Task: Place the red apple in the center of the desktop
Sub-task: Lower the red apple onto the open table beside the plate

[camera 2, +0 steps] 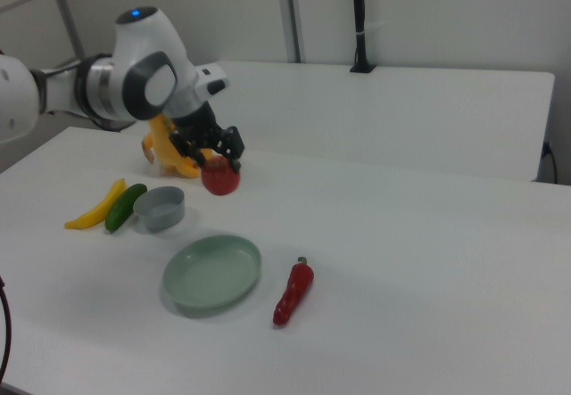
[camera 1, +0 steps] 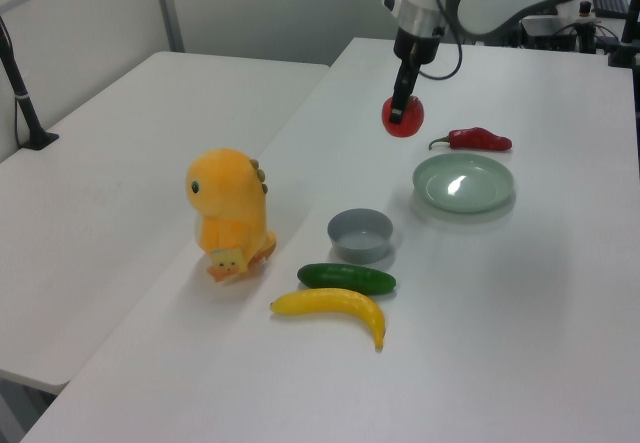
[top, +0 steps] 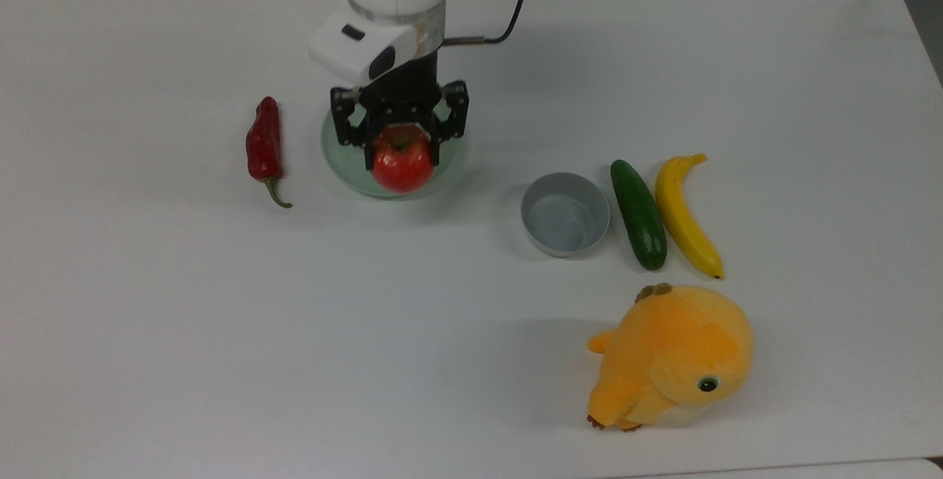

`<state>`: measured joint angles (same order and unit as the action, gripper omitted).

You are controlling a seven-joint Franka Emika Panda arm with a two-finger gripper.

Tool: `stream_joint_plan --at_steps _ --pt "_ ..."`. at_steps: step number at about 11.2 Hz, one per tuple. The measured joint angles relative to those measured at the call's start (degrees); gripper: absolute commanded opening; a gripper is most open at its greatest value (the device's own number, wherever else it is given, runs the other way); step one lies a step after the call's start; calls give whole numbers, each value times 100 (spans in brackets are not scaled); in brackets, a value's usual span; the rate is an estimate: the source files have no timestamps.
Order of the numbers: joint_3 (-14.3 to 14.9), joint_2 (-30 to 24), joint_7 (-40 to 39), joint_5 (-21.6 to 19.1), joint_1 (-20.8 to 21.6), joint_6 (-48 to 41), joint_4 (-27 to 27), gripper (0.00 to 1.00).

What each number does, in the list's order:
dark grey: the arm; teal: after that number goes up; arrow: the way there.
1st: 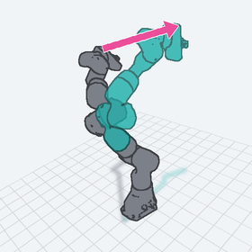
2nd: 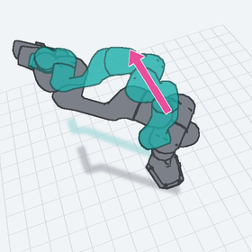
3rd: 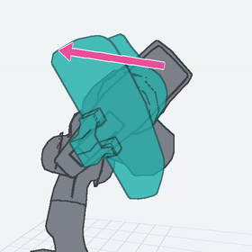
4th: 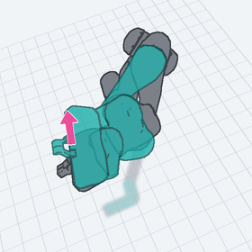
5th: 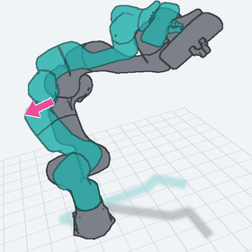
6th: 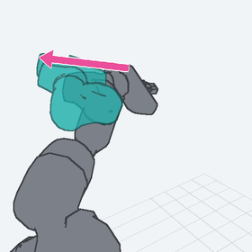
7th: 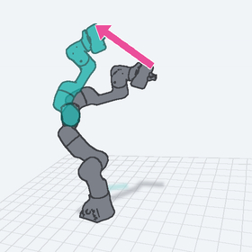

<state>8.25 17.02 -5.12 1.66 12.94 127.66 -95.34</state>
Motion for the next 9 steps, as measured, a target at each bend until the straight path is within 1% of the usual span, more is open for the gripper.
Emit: stream_joint_plan --at_steps 4,6,7,8,9 --pt "1 599 -28 -5 -225 1069 -89 5" --pt "1 878 -35 -202 -257 1458 -98 6" --pt "1 1003 -36 -318 -282 1604 -98 9" --pt "1 1092 -38 -354 -309 1699 -98 14" --pt "1 1159 -38 -359 -321 1740 -97 32"
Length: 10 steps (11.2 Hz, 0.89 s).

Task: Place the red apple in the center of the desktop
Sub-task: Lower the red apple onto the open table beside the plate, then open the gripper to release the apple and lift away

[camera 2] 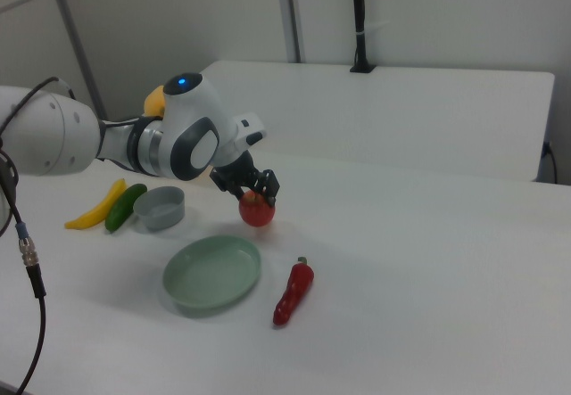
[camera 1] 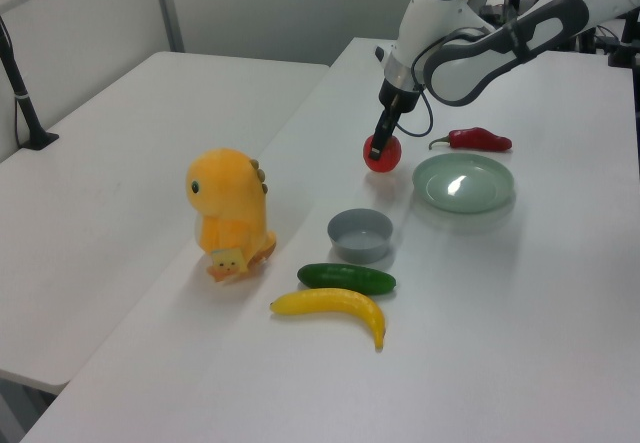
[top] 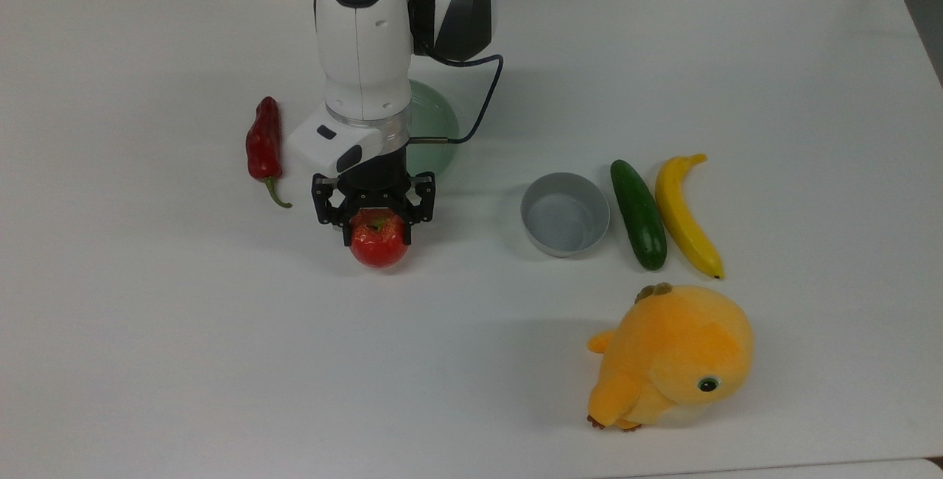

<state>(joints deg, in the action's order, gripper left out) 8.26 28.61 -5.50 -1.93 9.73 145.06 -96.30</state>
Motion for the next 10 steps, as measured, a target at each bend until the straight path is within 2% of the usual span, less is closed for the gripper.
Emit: stream_joint_plan --at_steps 2,3,4,5,10 --pt "-3 67 0 -6 5 8 1 70" --pt "-3 82 0 -7 5 8 1 76" --pt "-4 83 0 -7 5 8 1 92" --pt "-4 83 0 -8 5 8 1 100" --pt "-7 30 1 -10 16 8 69 100"
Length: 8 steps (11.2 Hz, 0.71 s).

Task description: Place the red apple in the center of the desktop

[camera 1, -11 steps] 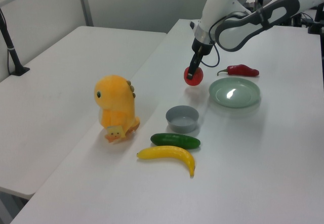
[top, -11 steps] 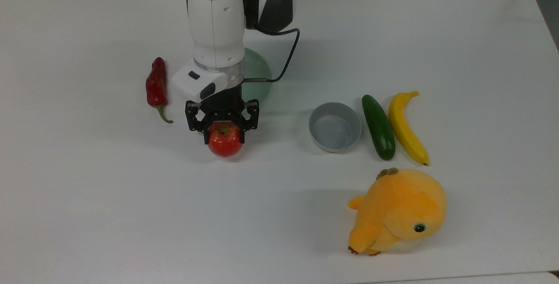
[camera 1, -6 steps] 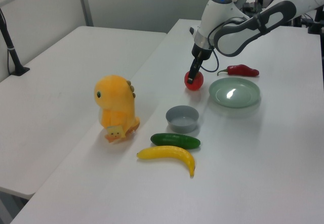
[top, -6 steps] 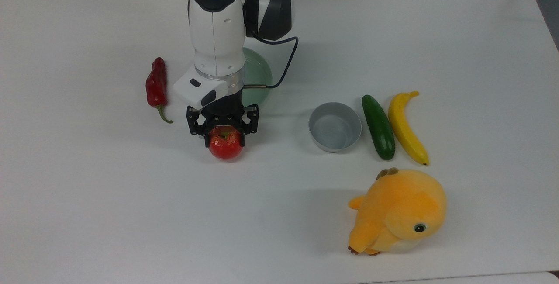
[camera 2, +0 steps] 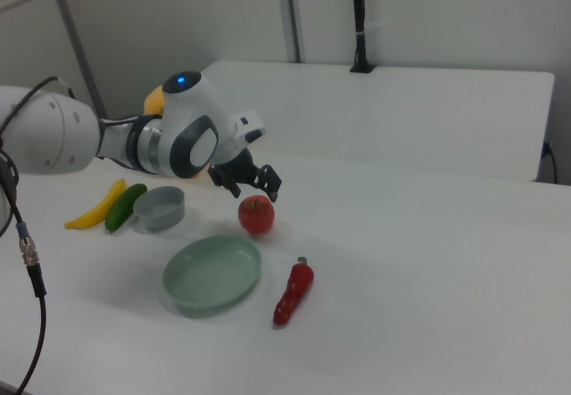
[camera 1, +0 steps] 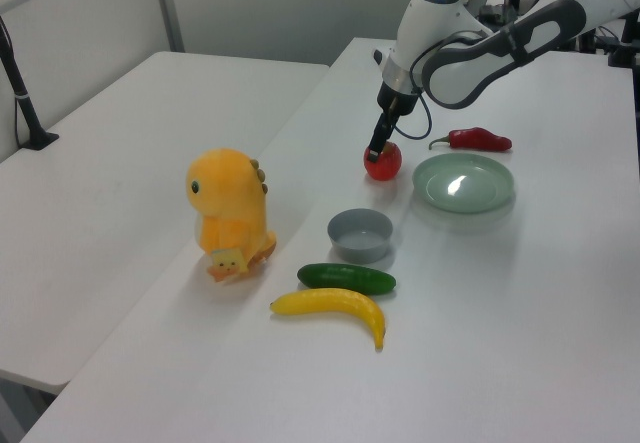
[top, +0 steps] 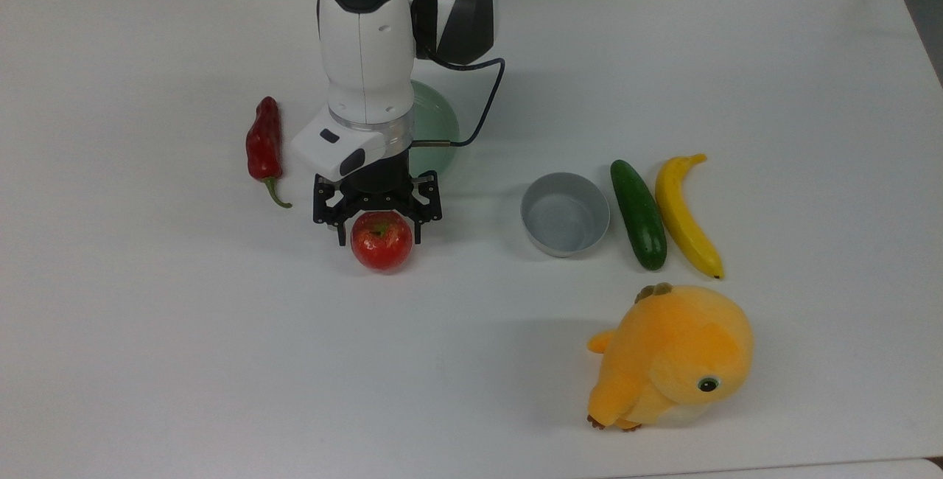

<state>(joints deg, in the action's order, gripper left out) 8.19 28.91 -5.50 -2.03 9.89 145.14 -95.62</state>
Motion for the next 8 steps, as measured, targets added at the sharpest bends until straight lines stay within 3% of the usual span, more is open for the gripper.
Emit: stream_joint_plan --at_steps 3,8 --pt "-13 -386 99 -16 17 -395 94 100" --pt "-28 -1683 644 -17 34 -2568 168 100"
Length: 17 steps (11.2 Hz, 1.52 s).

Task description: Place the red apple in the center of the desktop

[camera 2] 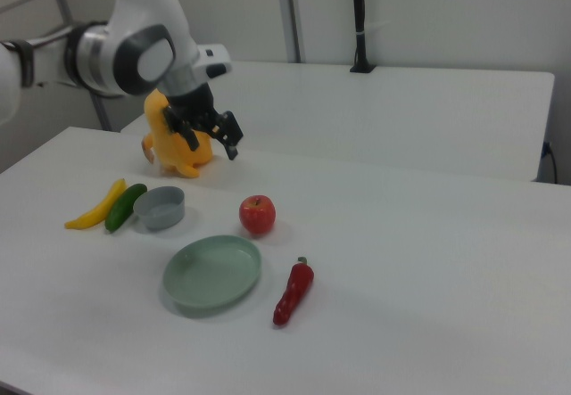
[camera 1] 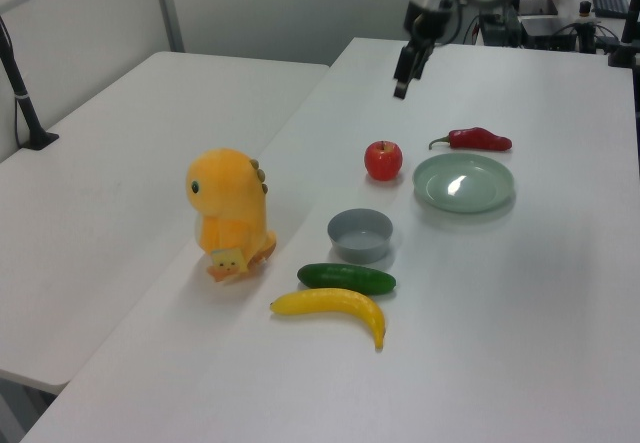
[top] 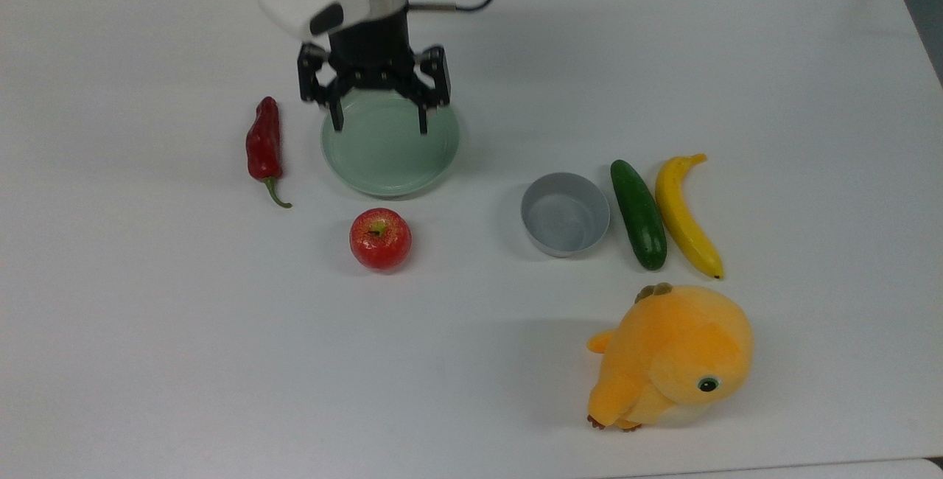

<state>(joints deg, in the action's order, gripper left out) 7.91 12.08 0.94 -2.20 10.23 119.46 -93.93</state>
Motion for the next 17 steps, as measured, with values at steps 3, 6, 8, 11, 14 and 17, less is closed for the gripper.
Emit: stream_joint_plan --at_steps 3,6,8,11,14,17 --pt "7 -700 188 0 -41 -1104 -4 100" --pt "-25 -1166 891 -1 -44 -1988 -11 100" --pt "-110 -1367 1155 -1 -81 -2464 -15 100" --pt "-408 -1637 1266 -6 -283 -2961 -44 100" --pt "-479 -1671 949 -6 -354 -2726 -145 100" --pt "-478 -1595 76 -6 -437 -2158 -258 100"
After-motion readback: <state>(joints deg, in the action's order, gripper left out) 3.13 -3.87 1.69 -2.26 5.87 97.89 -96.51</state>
